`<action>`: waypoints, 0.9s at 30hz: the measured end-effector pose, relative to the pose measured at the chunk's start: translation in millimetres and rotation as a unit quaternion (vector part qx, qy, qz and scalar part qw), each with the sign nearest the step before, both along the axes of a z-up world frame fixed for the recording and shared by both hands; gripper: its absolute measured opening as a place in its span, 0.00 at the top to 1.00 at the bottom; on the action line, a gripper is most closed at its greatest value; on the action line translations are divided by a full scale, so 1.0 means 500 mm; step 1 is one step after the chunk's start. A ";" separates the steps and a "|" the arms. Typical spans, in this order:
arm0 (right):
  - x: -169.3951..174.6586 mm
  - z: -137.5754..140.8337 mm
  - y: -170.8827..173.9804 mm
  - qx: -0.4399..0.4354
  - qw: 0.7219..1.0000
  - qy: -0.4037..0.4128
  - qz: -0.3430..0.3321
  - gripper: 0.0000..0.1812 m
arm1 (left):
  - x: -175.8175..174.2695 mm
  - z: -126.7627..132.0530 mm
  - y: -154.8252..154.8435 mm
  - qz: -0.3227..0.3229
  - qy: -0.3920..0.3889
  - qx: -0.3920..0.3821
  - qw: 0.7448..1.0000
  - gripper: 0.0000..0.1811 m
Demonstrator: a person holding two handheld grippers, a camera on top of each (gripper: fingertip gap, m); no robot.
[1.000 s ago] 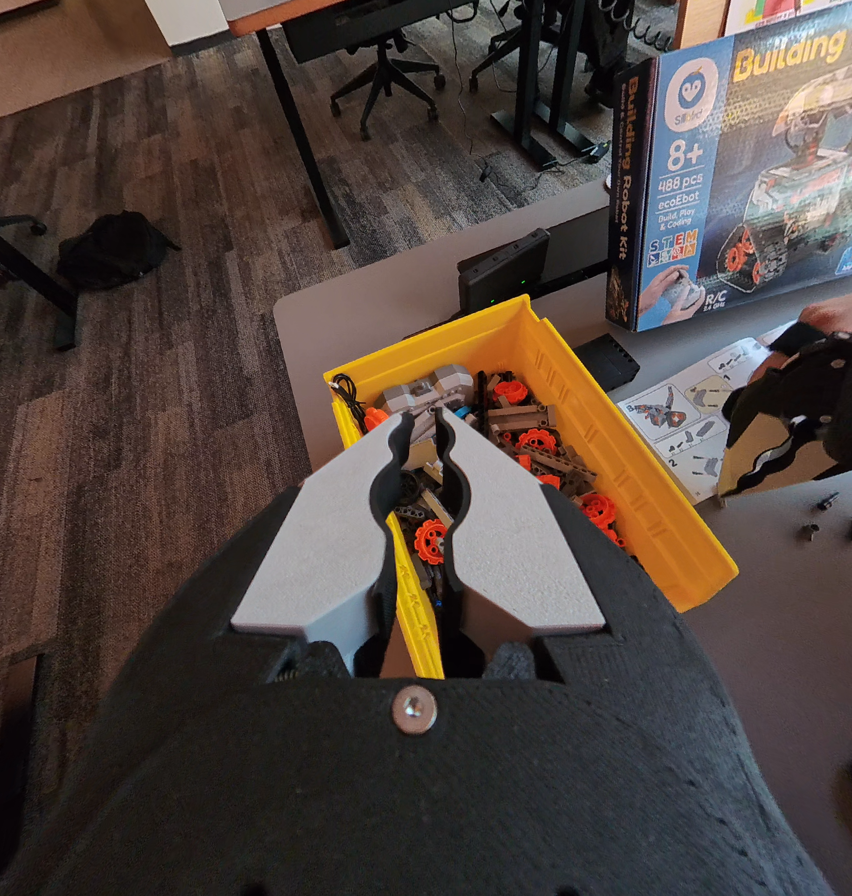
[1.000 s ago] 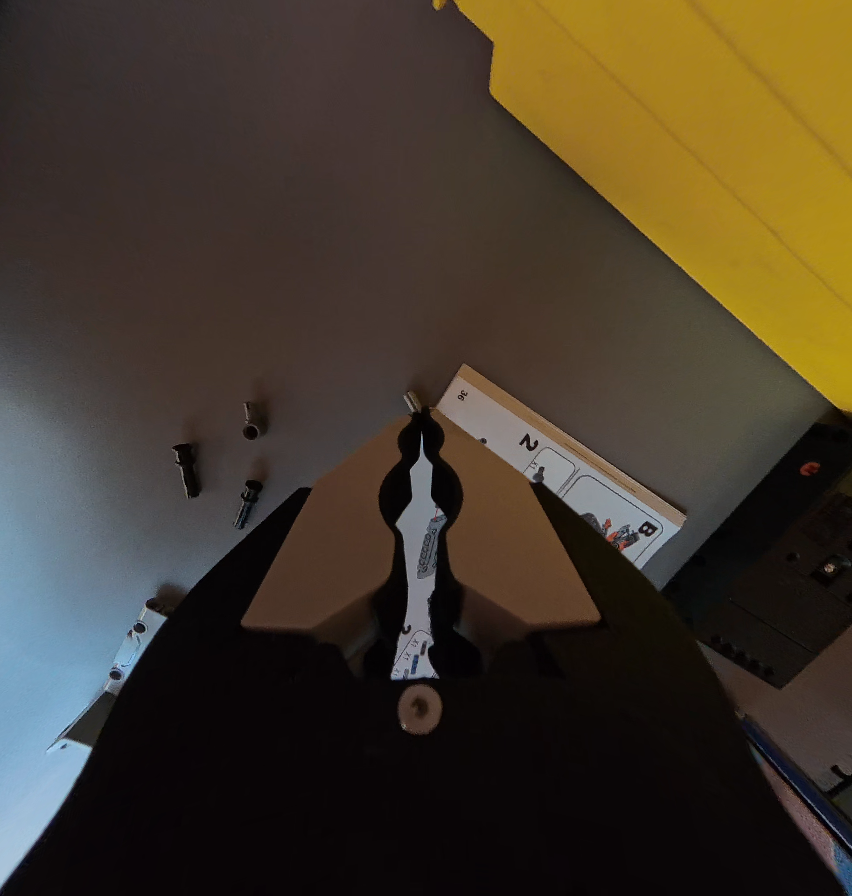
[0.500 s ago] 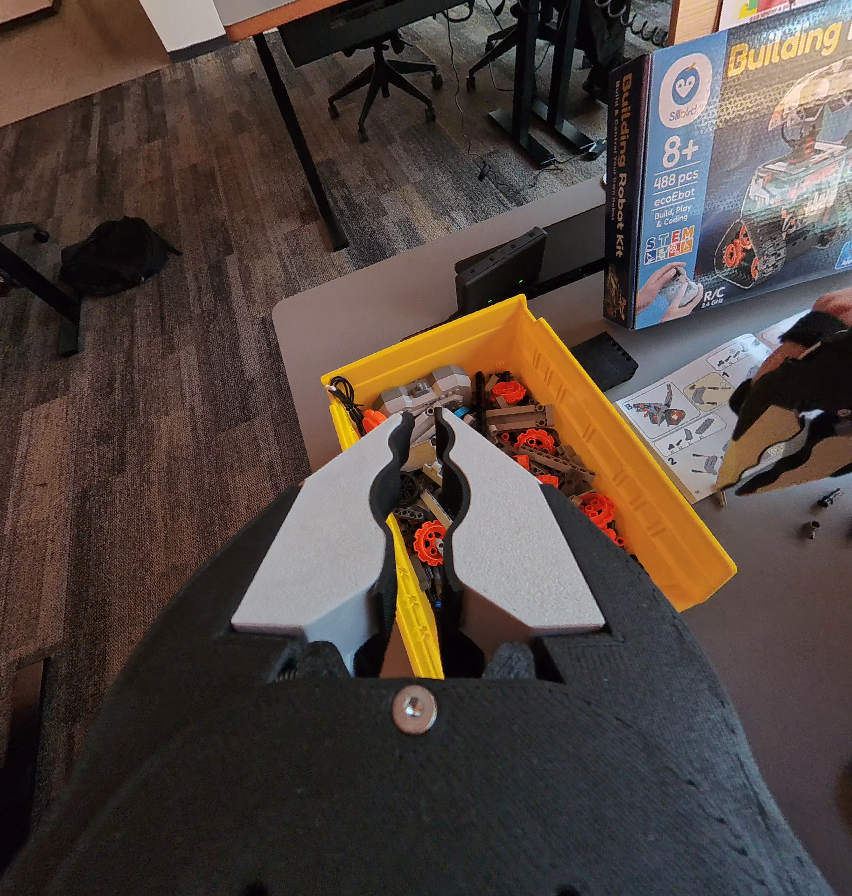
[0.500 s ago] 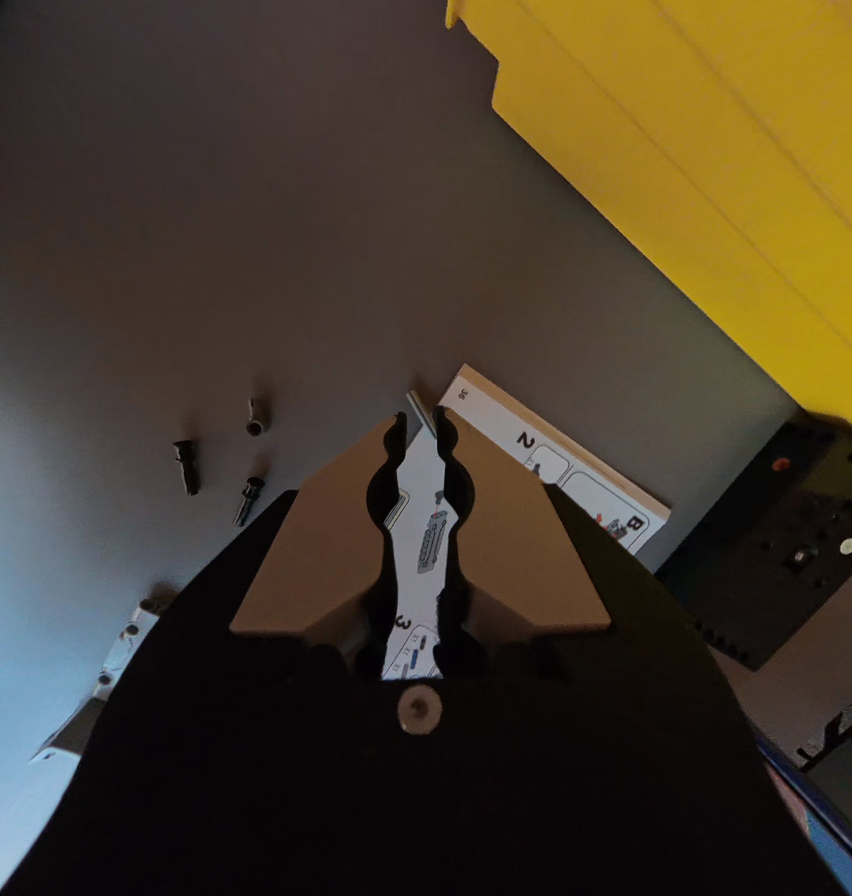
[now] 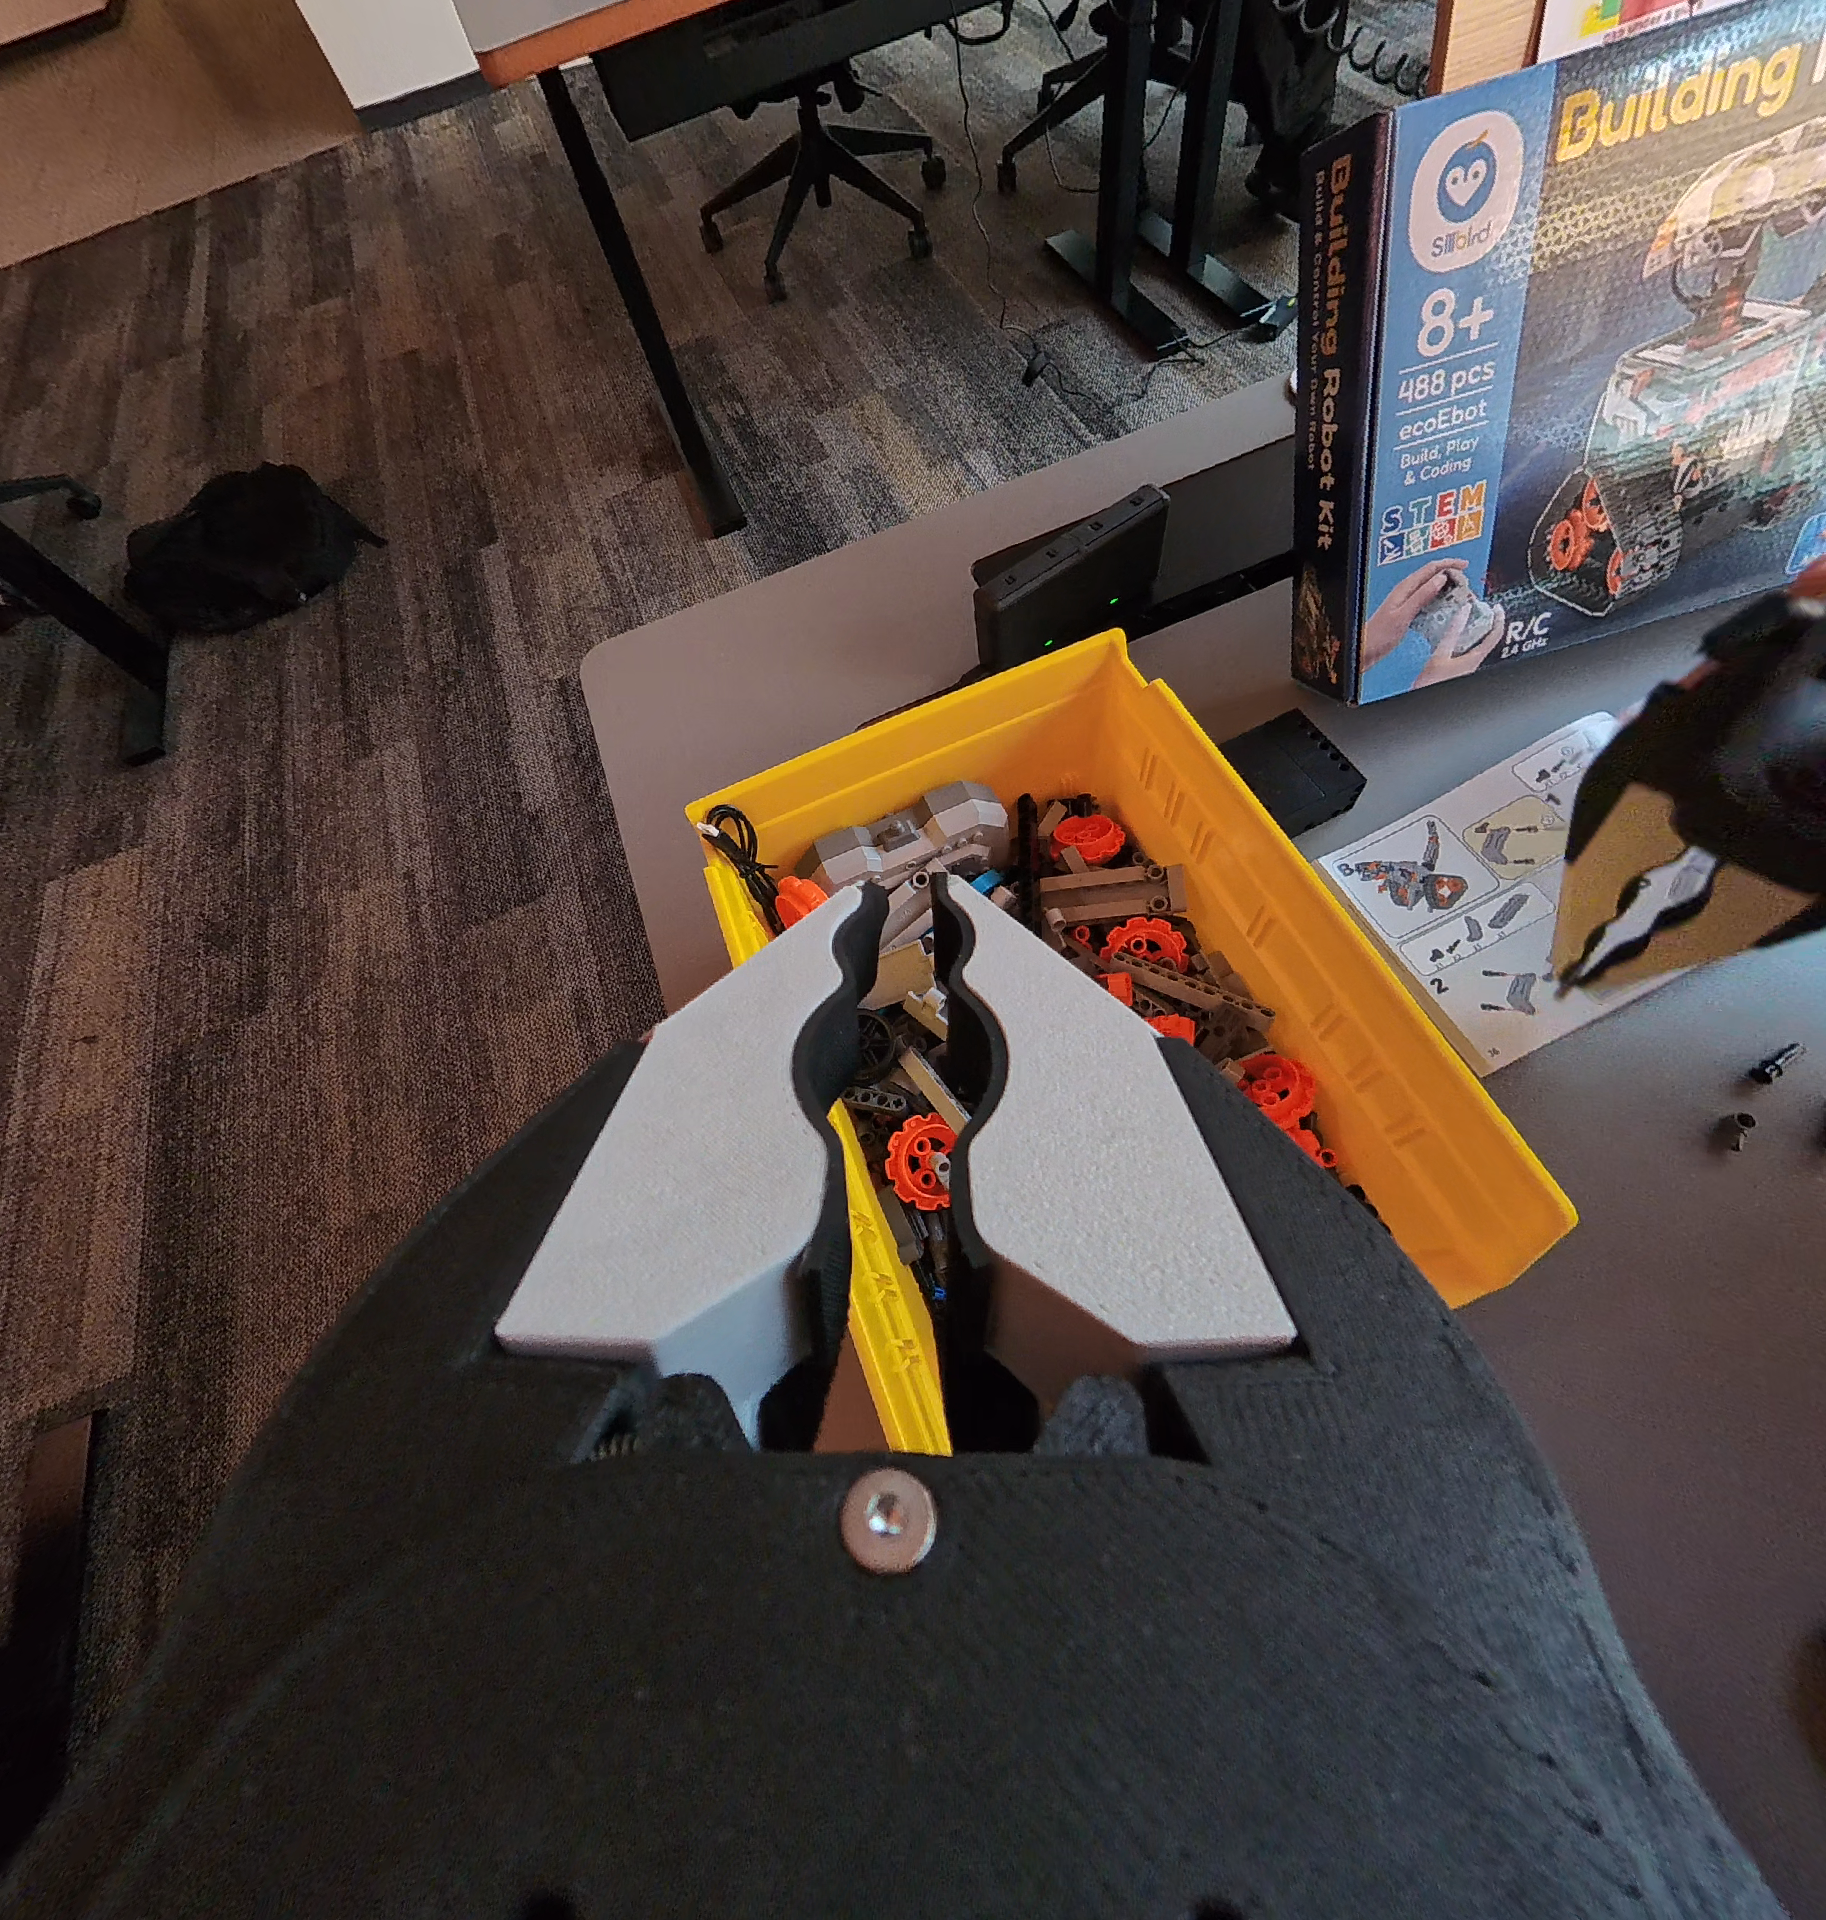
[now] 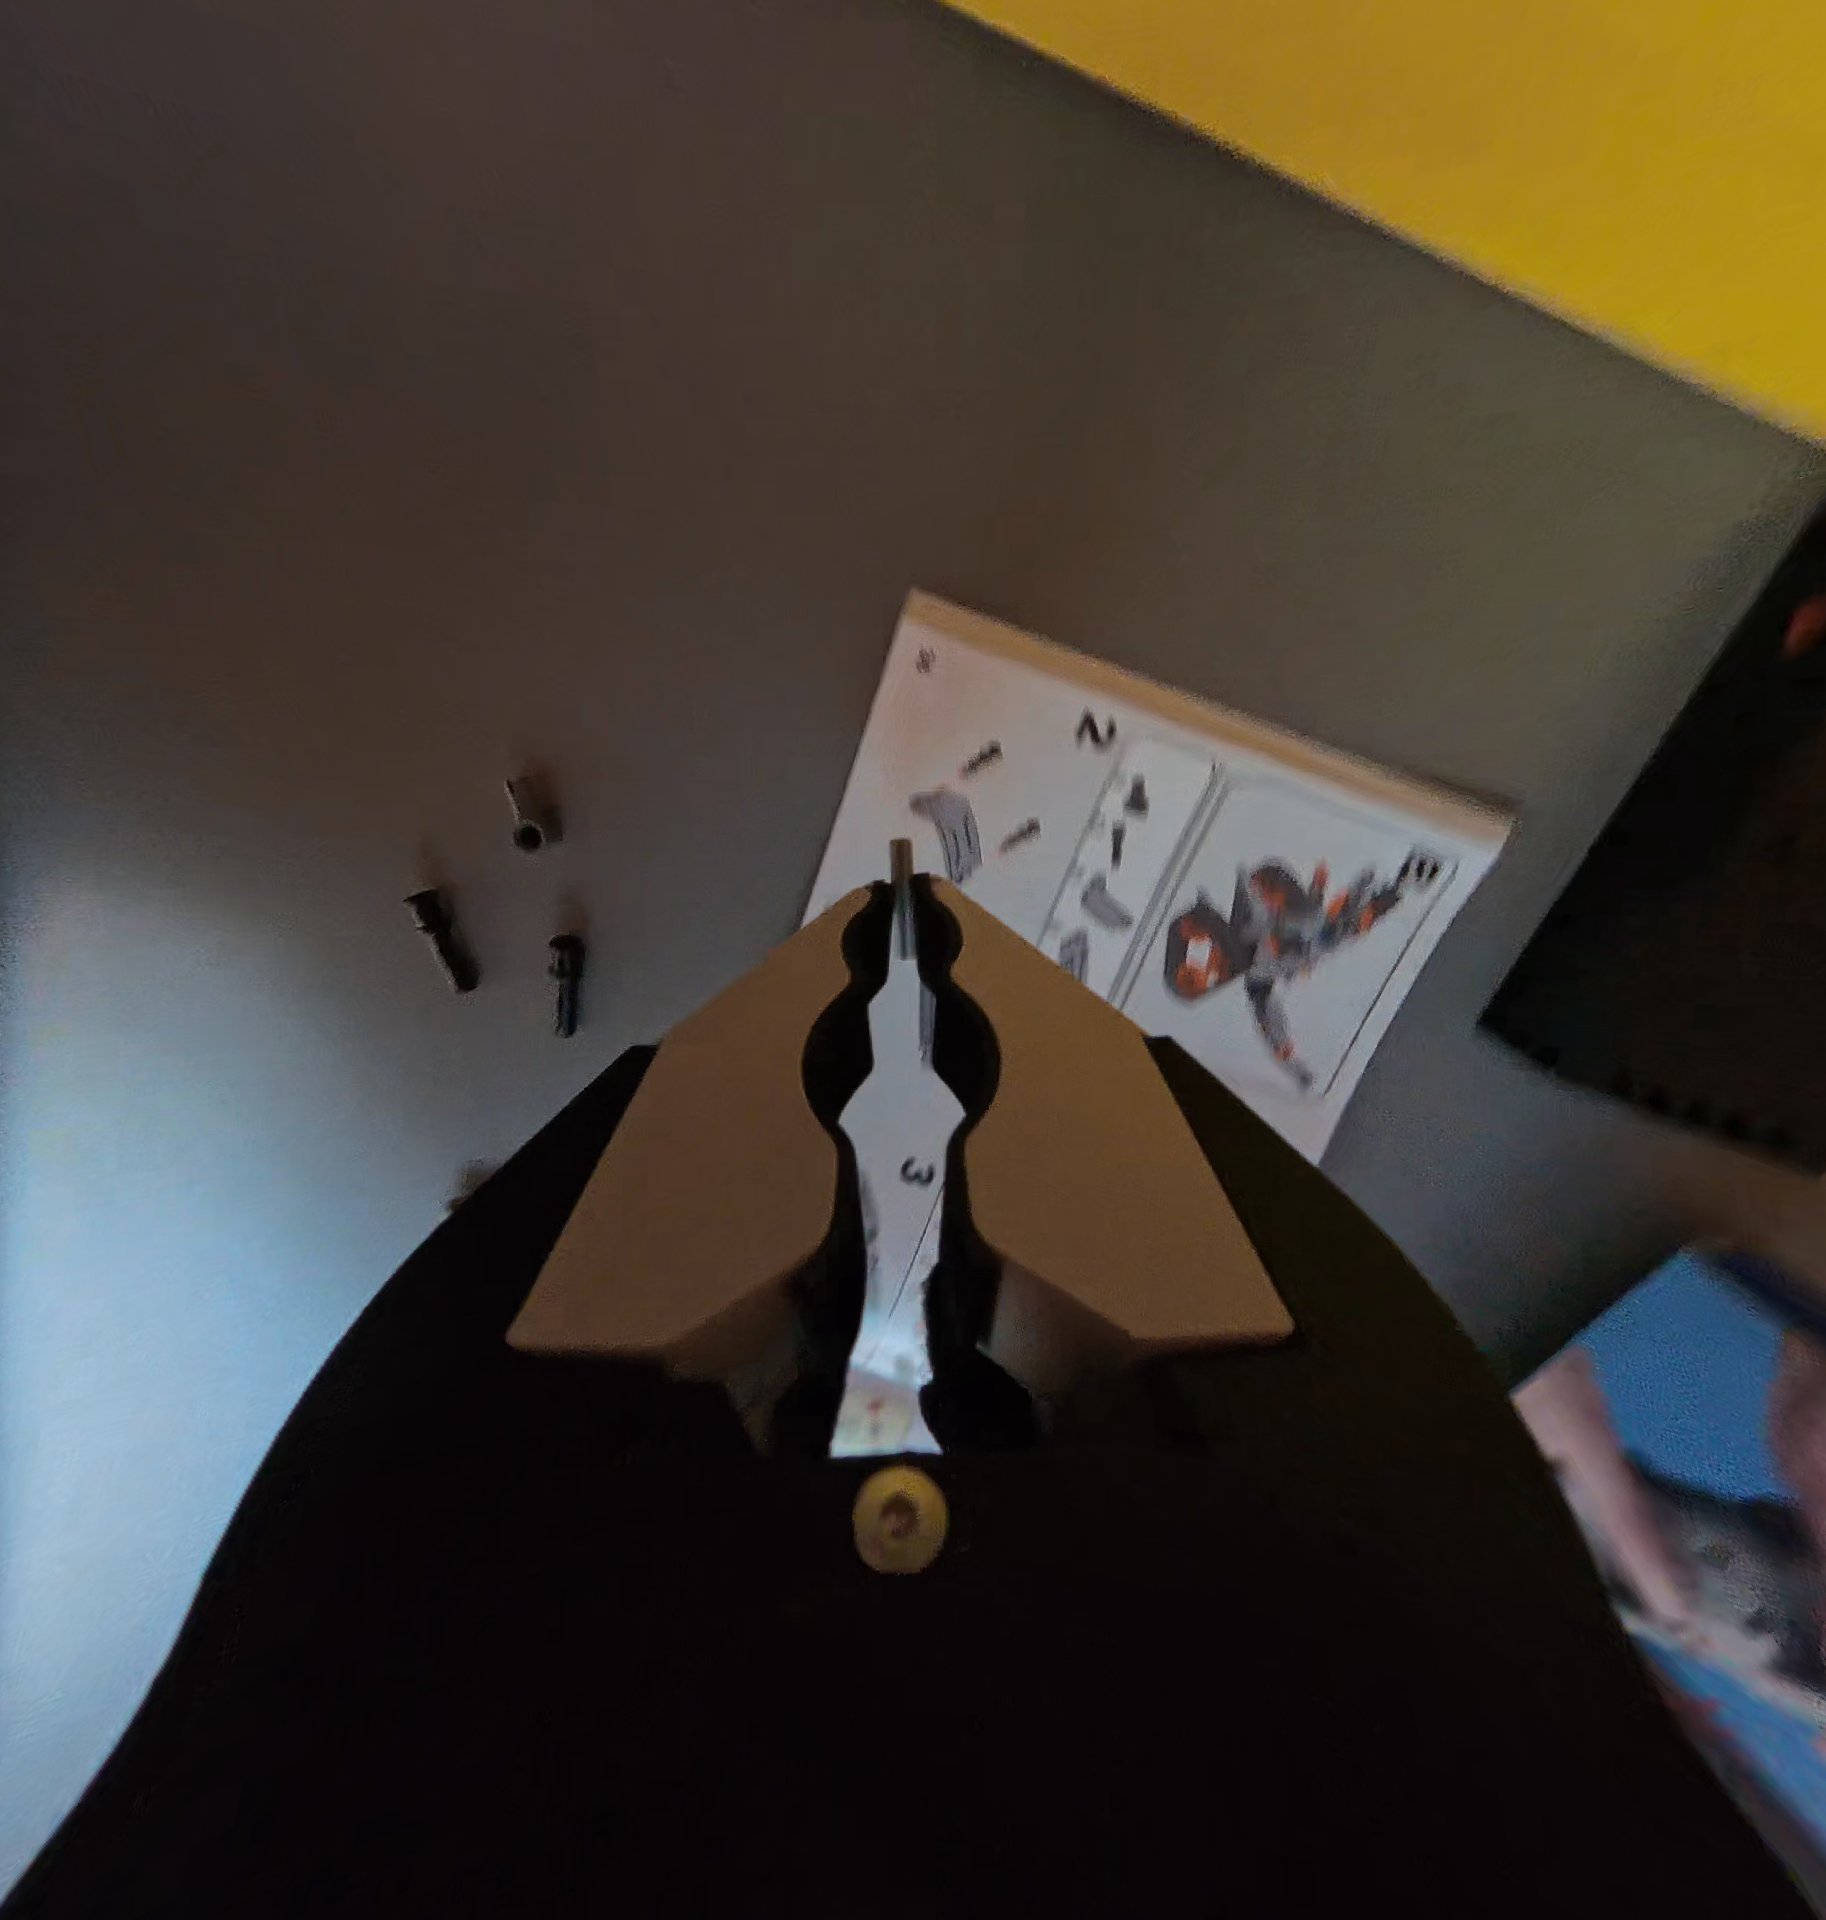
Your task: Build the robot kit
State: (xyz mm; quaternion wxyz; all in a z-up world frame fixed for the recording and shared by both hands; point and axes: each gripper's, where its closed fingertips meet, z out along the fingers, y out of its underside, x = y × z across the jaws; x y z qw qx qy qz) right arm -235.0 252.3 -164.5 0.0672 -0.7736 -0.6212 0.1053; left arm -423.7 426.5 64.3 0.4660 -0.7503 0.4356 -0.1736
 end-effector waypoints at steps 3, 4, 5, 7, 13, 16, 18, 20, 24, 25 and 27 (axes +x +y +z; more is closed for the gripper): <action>0.034 0.002 -0.011 -0.085 0.991 0.020 -0.103 0.98 | 0.000 -0.001 0.000 0.000 0.001 0.000 1.000 0.96; 0.038 -0.002 -0.017 -0.105 0.987 0.026 -0.121 0.98 | 0.000 0.000 0.000 0.000 0.000 0.000 1.000 0.96; 0.038 -0.005 -0.025 -0.121 0.984 0.029 -0.129 0.98 | 0.000 0.000 0.000 0.000 -0.001 0.000 1.000 0.96; 0.038 -0.015 -0.033 -0.130 0.981 0.022 -0.140 0.98 | 0.000 0.000 0.000 0.001 0.000 0.000 1.000 0.96; 0.025 -0.025 -0.038 -0.169 0.969 0.027 -0.178 0.99 | 0.003 -0.003 0.000 -0.001 0.005 -0.001 1.000 0.96; 0.026 -0.027 -0.037 -0.178 0.966 0.027 -0.186 0.99 | 0.002 -0.004 -0.001 -0.001 0.005 -0.002 1.000 0.96; 0.026 -0.028 -0.037 -0.176 0.967 0.026 -0.182 0.99 | 0.001 -0.002 0.000 -0.001 0.003 -0.001 1.000 0.96; 0.027 -0.028 -0.037 -0.172 0.968 0.023 -0.179 0.99 | 0.001 -0.001 0.000 0.000 0.002 -0.001 1.000 0.96; 0.027 -0.029 -0.037 -0.159 0.973 0.016 -0.167 0.98 | 0.002 -0.003 -0.001 -0.002 0.004 -0.002 1.000 0.96; 0.027 -0.029 -0.037 -0.158 0.973 0.015 -0.166 0.98 | 0.002 -0.003 -0.001 -0.002 0.004 -0.002 1.000 0.96; 0.028 -0.029 -0.037 -0.155 0.974 0.014 -0.164 0.98 | 0.002 -0.003 -0.002 -0.002 0.004 -0.001 1.000 0.96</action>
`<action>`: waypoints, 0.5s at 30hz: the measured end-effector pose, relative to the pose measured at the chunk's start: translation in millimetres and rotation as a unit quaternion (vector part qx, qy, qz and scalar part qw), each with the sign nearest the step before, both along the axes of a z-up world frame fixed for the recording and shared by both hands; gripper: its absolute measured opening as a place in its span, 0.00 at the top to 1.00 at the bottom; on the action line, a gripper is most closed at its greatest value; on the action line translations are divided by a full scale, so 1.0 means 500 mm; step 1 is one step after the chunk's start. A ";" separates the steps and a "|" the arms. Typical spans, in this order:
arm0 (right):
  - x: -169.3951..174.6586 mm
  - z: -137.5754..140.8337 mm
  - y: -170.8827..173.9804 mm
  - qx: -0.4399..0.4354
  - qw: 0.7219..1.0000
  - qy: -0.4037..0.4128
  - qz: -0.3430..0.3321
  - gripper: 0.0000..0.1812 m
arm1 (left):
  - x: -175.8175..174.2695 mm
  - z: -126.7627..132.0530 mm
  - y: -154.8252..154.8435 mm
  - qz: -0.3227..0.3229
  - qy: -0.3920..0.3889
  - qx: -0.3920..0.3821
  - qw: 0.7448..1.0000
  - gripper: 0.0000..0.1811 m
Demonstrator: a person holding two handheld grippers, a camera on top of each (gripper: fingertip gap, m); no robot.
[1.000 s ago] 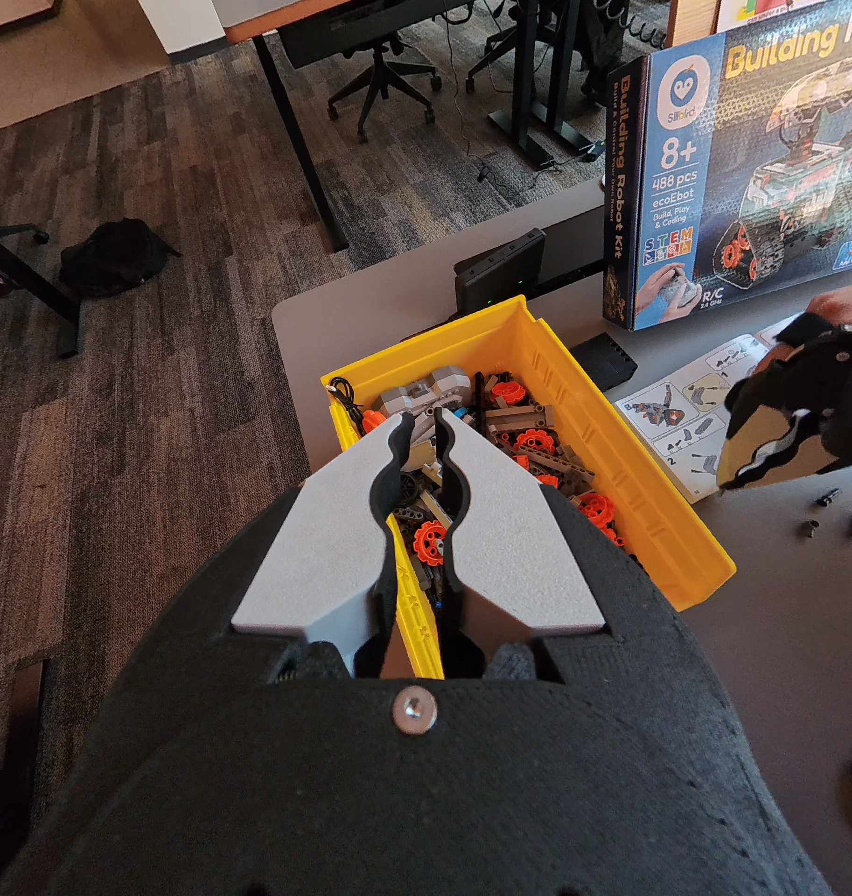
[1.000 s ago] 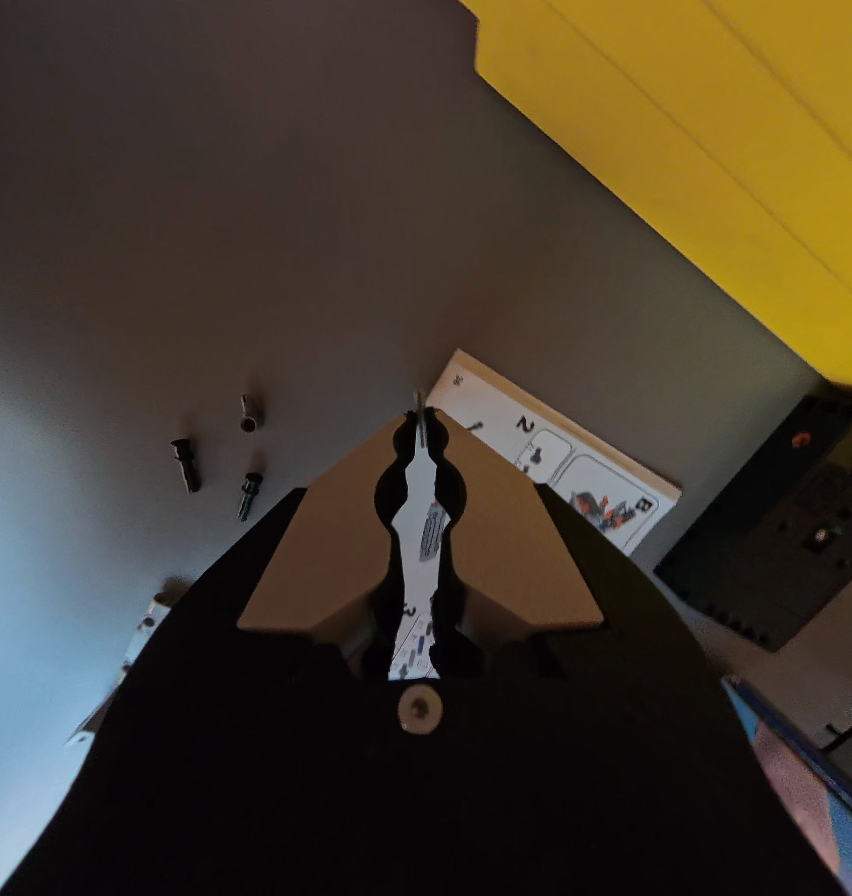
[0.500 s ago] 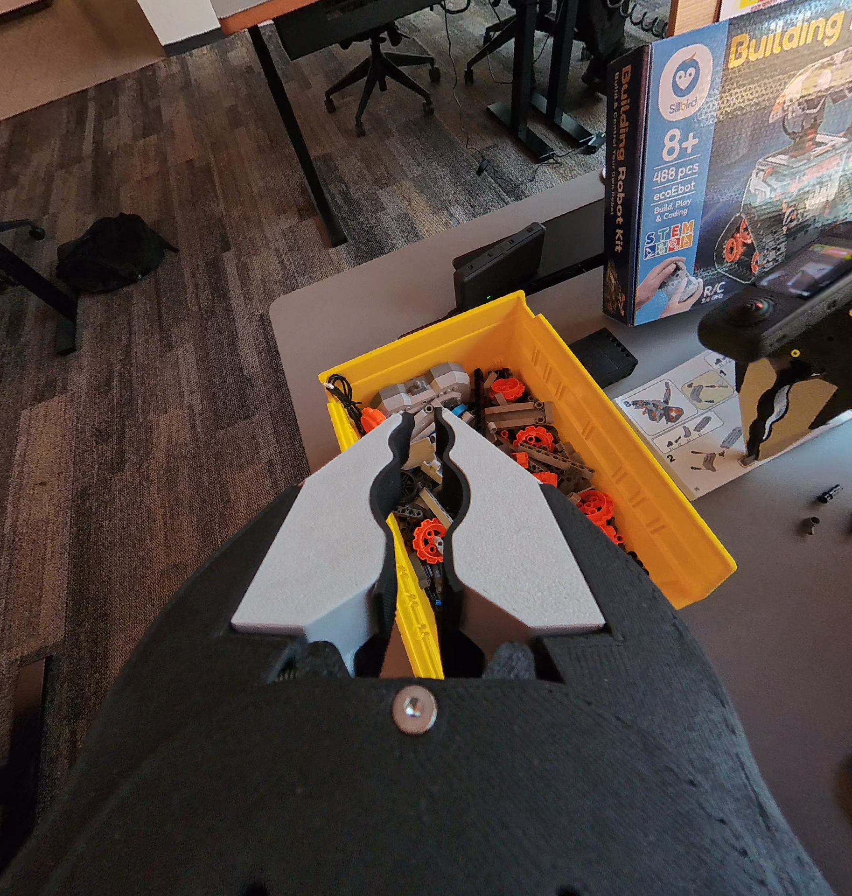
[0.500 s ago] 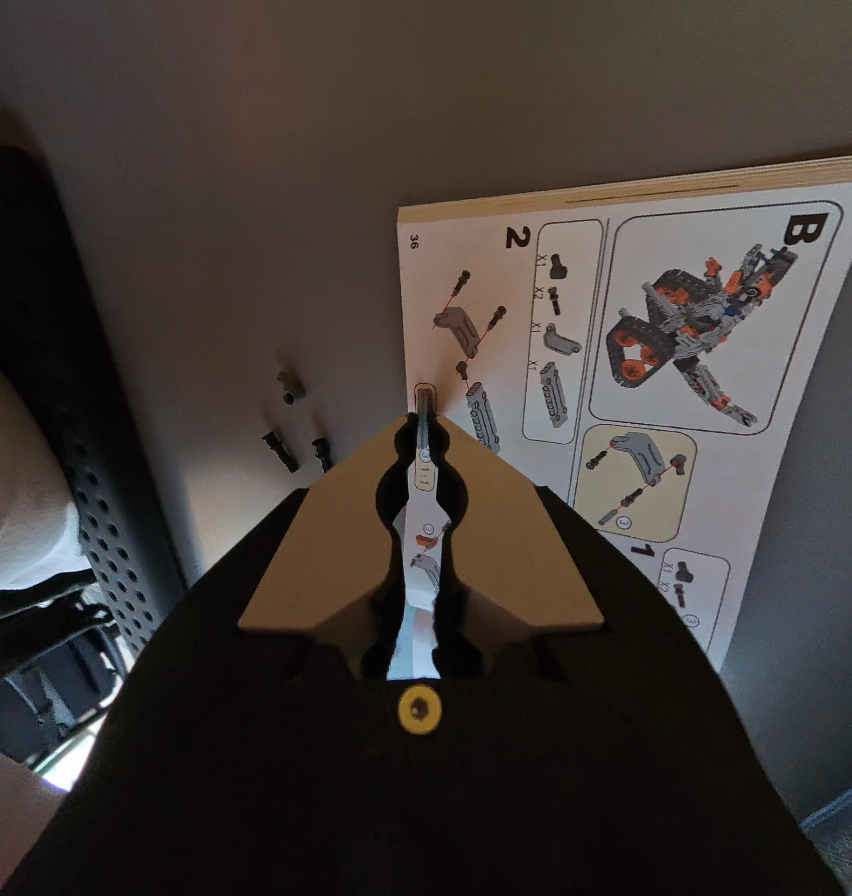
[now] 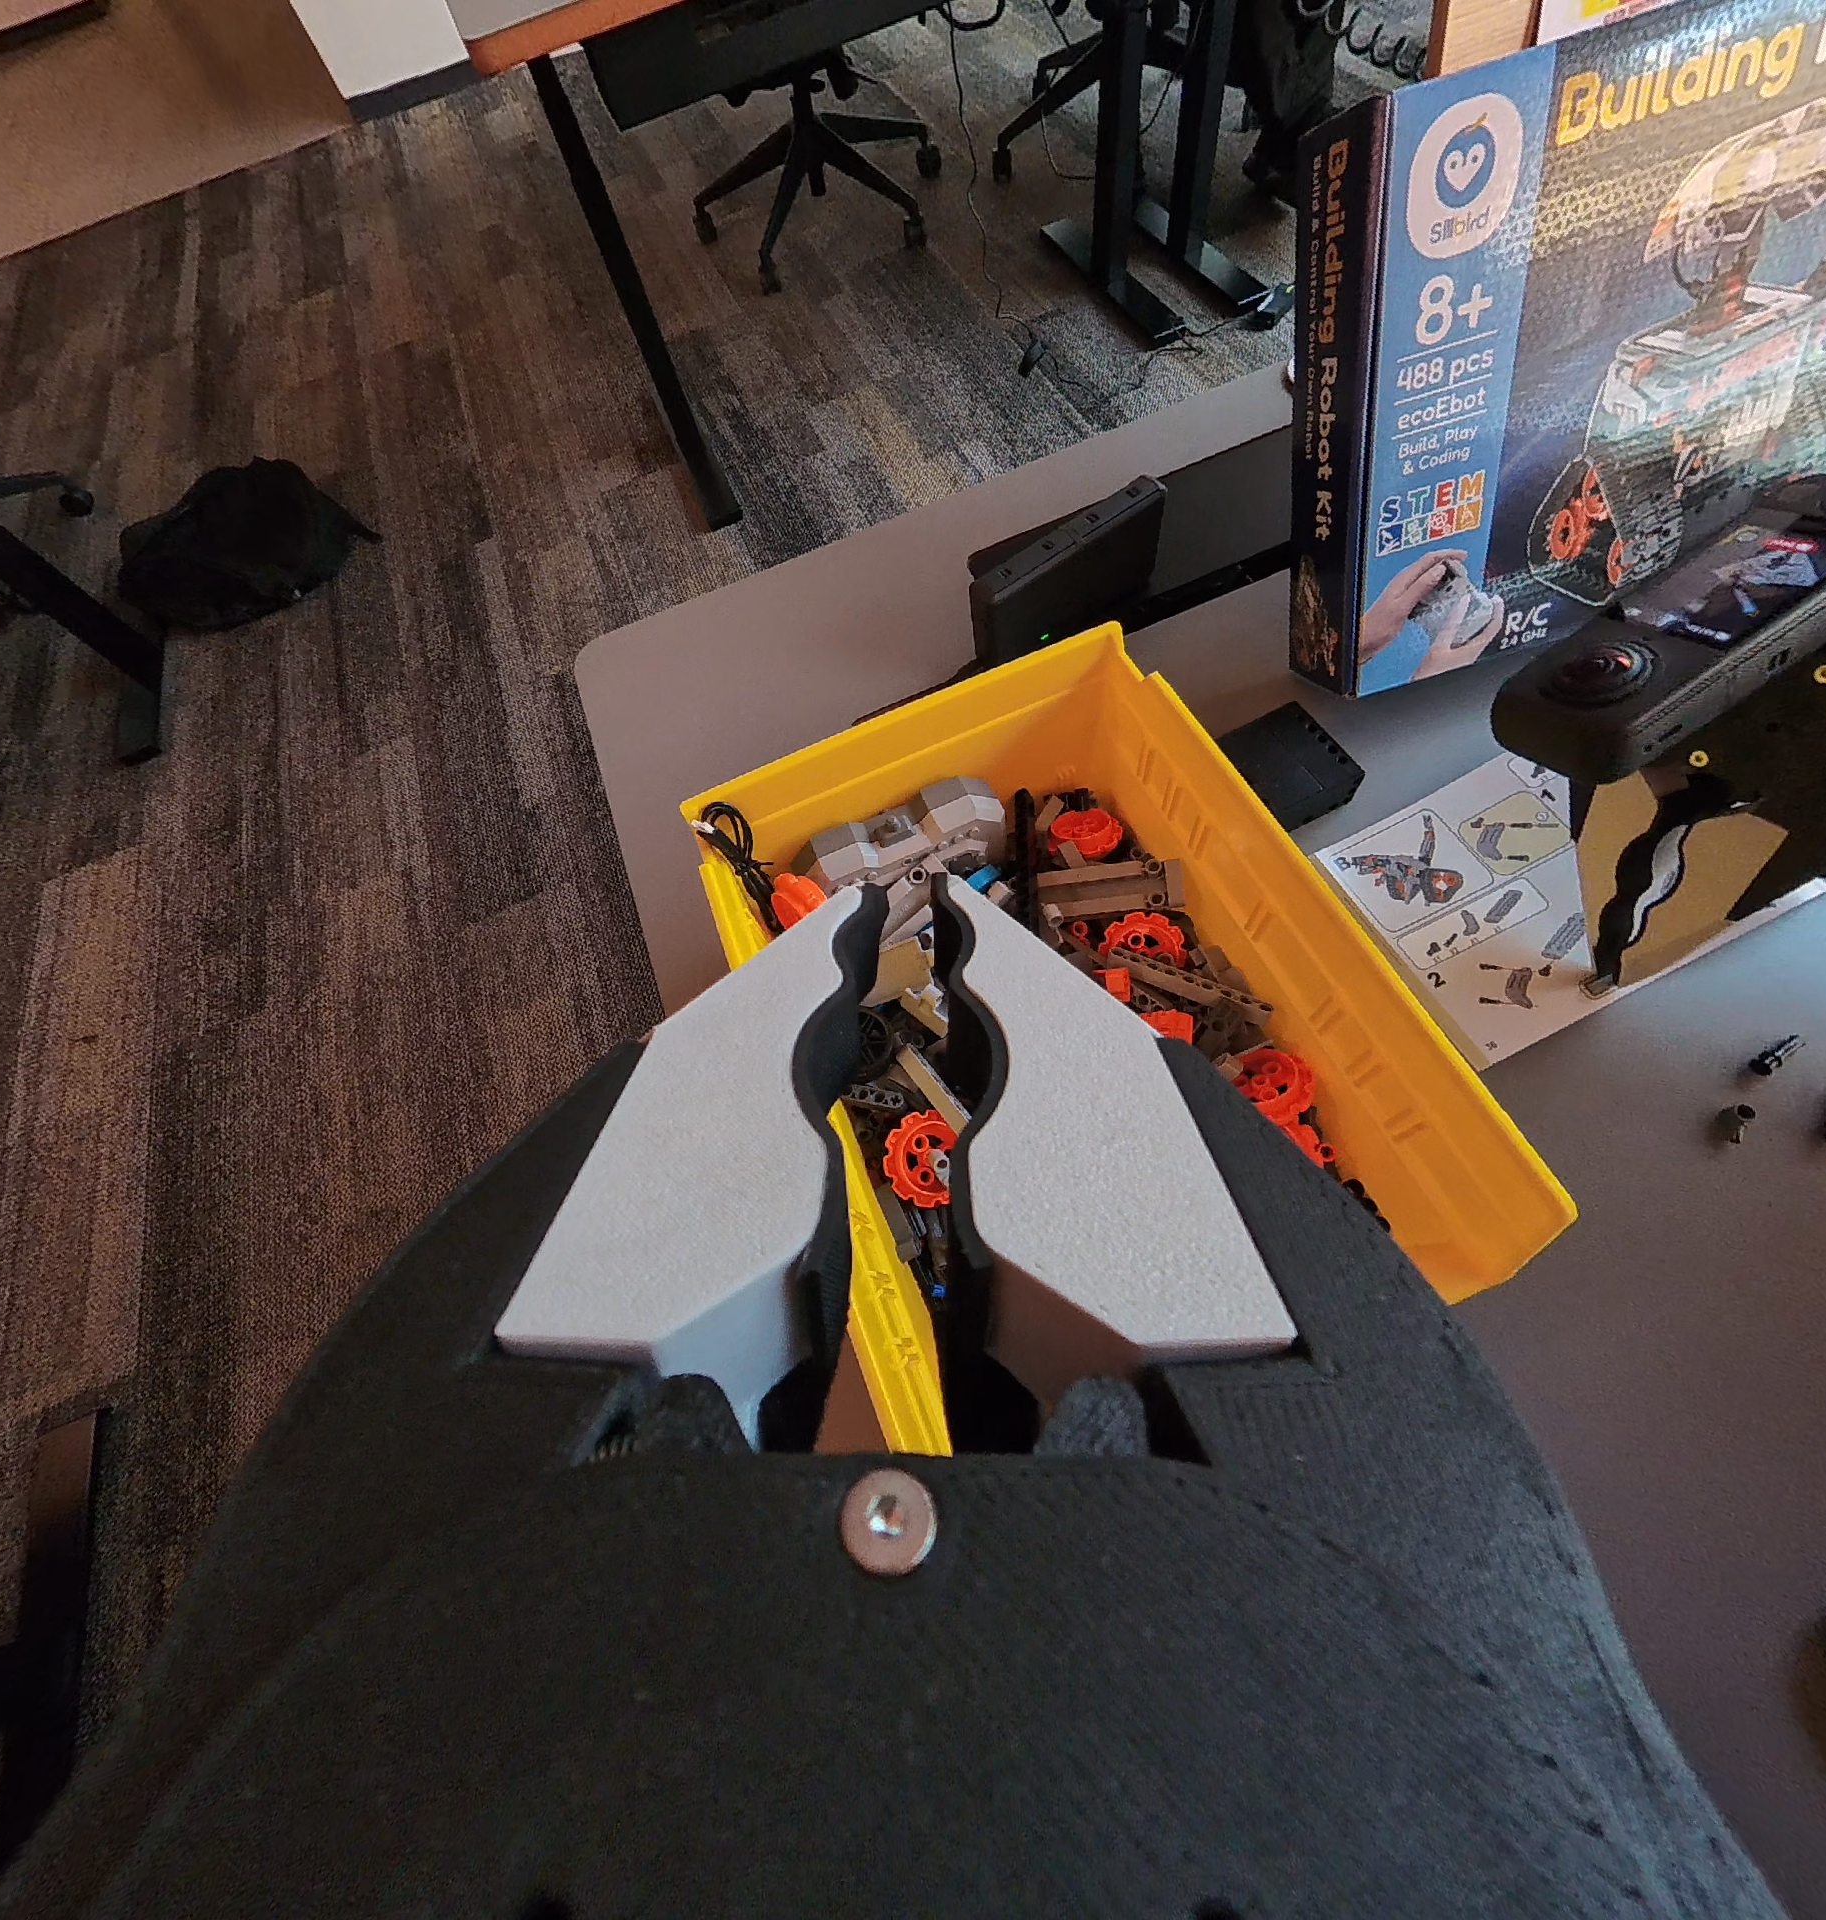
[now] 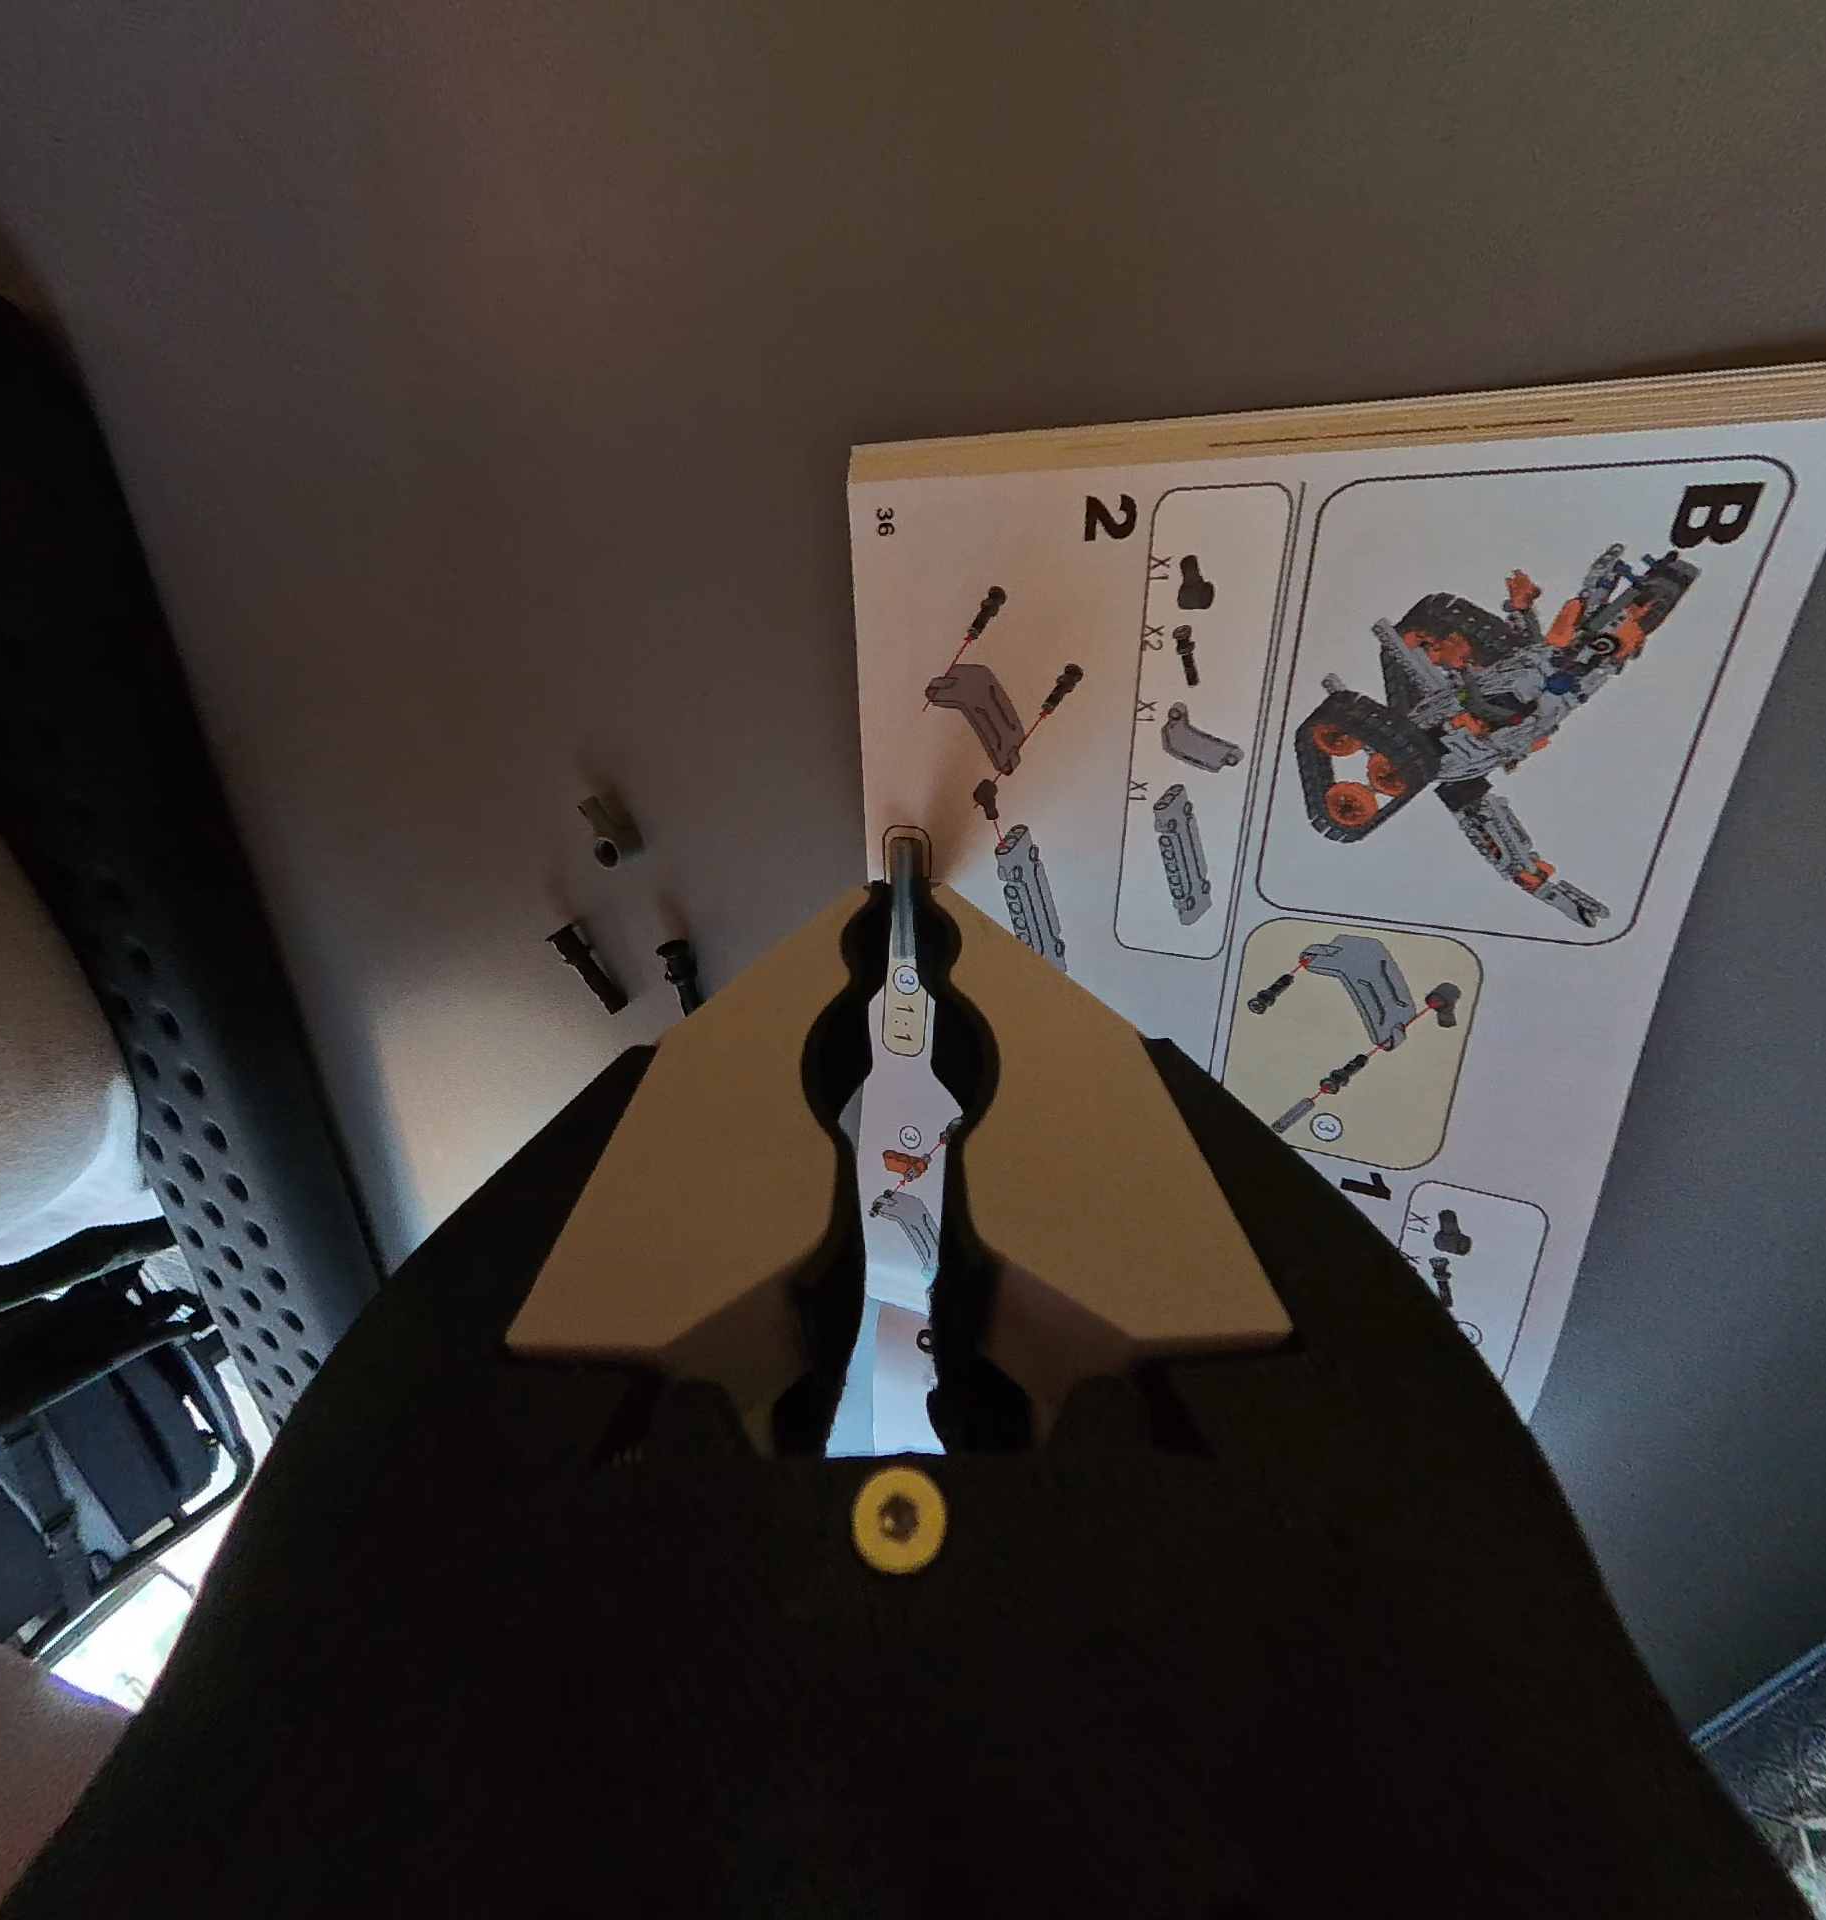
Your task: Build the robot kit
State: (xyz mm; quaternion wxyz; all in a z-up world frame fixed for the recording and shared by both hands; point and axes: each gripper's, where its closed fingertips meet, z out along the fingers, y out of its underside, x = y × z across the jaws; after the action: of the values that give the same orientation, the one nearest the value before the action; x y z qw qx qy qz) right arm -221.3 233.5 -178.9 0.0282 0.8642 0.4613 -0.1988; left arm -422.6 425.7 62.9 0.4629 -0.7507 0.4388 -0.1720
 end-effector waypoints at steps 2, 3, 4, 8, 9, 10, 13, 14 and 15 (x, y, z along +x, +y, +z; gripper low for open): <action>0.000 0.000 0.000 -0.001 1.000 0.000 -0.005 0.98 | 0.000 0.000 0.000 0.000 0.001 0.000 1.000 0.96; 0.000 0.000 0.000 0.000 1.000 0.001 -0.005 0.98 | 0.000 -0.001 0.000 0.000 0.001 0.000 1.000 0.96; 0.000 0.000 0.000 0.001 1.000 0.001 -0.006 0.98 | 0.000 0.000 0.001 0.001 0.000 0.000 1.000 0.96; 0.001 0.000 0.000 0.005 1.000 0.000 -0.005 0.98 | 0.004 -0.004 0.002 0.001 0.005 -0.001 1.000 0.96; 0.001 0.000 0.000 0.007 1.000 -0.002 -0.003 0.98 | 0.005 -0.005 0.002 0.001 0.007 -0.001 1.000 0.96; 0.001 0.000 0.000 0.009 1.000 -0.004 -0.002 0.98 | 0.007 -0.006 0.002 0.001 0.009 -0.001 1.000 0.96; 0.001 -0.001 0.000 0.019 1.000 -0.008 0.003 0.98 | 0.013 -0.003 0.002 0.001 0.009 0.006 1.000 0.96; 0.001 -0.001 0.000 0.022 1.000 -0.008 0.003 0.98 | 0.016 0.000 0.001 0.000 0.007 0.009 1.000 0.96; 0.001 0.000 0.000 0.024 1.000 -0.008 0.002 0.98 | 0.018 0.001 0.000 -0.001 0.007 0.011 1.000 0.96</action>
State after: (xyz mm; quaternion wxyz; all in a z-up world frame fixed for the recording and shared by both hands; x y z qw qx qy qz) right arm -220.6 233.6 -179.1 0.0115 0.8652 0.4677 -0.1803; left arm -413.5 425.7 63.4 0.4676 -0.7464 0.4448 -0.1624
